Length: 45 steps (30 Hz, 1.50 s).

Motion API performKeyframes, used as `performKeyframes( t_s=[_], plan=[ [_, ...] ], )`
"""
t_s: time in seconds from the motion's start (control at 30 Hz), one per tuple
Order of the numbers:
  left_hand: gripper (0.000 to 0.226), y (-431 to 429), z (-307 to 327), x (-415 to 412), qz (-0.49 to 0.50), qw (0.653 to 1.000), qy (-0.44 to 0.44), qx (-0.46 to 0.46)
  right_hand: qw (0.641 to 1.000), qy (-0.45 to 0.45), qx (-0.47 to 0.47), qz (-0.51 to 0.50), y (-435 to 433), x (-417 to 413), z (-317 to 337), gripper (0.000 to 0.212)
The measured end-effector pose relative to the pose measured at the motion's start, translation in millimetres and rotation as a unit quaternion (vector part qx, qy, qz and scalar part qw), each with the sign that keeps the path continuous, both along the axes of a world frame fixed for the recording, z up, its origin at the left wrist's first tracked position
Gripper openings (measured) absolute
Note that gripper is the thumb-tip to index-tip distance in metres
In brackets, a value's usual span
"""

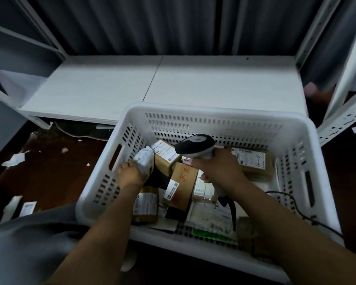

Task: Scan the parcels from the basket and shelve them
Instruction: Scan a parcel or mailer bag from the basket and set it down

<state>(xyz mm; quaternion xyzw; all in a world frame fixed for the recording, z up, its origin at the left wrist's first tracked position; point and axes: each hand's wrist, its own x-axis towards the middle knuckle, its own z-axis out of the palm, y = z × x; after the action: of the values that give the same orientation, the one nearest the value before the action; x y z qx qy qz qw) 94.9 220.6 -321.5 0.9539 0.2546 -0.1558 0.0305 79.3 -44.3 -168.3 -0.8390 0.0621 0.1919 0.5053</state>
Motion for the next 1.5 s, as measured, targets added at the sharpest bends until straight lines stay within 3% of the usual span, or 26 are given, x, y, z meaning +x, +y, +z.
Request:
performKeyframes(
  t_s=[0.17,0.3,0.43,0.57,0.7,0.77,0.87,0.93,1.0,1.07,1.13,1.23,1.3,1.37,1.43,1.5],
  plan=[
    [0.045,-8,-4,-5,0.045,0.999,-0.014,0.007,1.0,-0.018,0.008,-0.004,-1,-1,7,0.031],
    [0.029,-1,-3,-5,0.051,0.991,-0.044,-0.113,0.999,-0.01,0.036,-0.001,-4,-2,21,0.023],
    [0.031,-8,26,-13,0.082,0.979,-0.085,-0.165,0.998,0.006,0.058,0.009,-7,-3,31,0.019],
    [0.008,-28,67,-25,0.095,0.95,-0.146,-0.259,0.998,-0.007,0.065,0.016,-12,-4,44,0.019],
    [0.021,-64,108,-47,0.139,0.874,-0.244,-0.397,0.996,-0.024,0.091,0.0,-20,-4,60,0.011],
    [0.023,-80,130,-57,0.162,0.807,-0.284,-0.491,0.992,-0.022,0.124,-0.024,-26,-6,66,0.013],
    [0.023,-97,154,-66,0.211,0.681,-0.303,-0.633,0.978,0.005,0.191,-0.087,-37,-9,68,0.016],
    [0.021,-103,166,-69,0.211,0.629,-0.308,-0.682,0.961,0.037,0.251,-0.113,-41,-12,71,0.026],
    [0.015,-108,176,-73,0.189,0.601,-0.305,-0.715,0.944,0.06,0.302,-0.117,-43,-15,71,0.039],
    [0.013,-112,184,-75,0.148,0.614,-0.293,-0.717,0.931,0.066,0.34,-0.112,-43,-17,73,0.041],
    [0.024,-113,190,-76,0.079,0.673,-0.273,-0.683,0.931,0.053,0.348,-0.101,-44,-17,74,0.031],
    [0.067,-113,200,-76,-0.019,0.74,-0.205,-0.641,0.949,-0.008,0.3,-0.09,-44,-18,77,0.021],
    [0.061,-119,210,-77,-0.033,0.766,-0.153,-0.623,0.965,-0.057,0.246,-0.067,-43,-16,80,0.017],
    [0.056,-124,216,-73,-0.002,0.766,-0.141,-0.627,0.974,-0.083,0.206,-0.048,-44,-15,84,0.013],
    [0.056,-126,215,-66,0.035,0.75,-0.179,-0.636,0.977,-0.087,0.19,-0.037,-45,-14,88,0.014],
    [0.043,-127,215,-60,0.091,0.735,-0.226,-0.633,0.979,-0.09,0.18,-0.029,-47,-13,93,0.014]
  ],
)
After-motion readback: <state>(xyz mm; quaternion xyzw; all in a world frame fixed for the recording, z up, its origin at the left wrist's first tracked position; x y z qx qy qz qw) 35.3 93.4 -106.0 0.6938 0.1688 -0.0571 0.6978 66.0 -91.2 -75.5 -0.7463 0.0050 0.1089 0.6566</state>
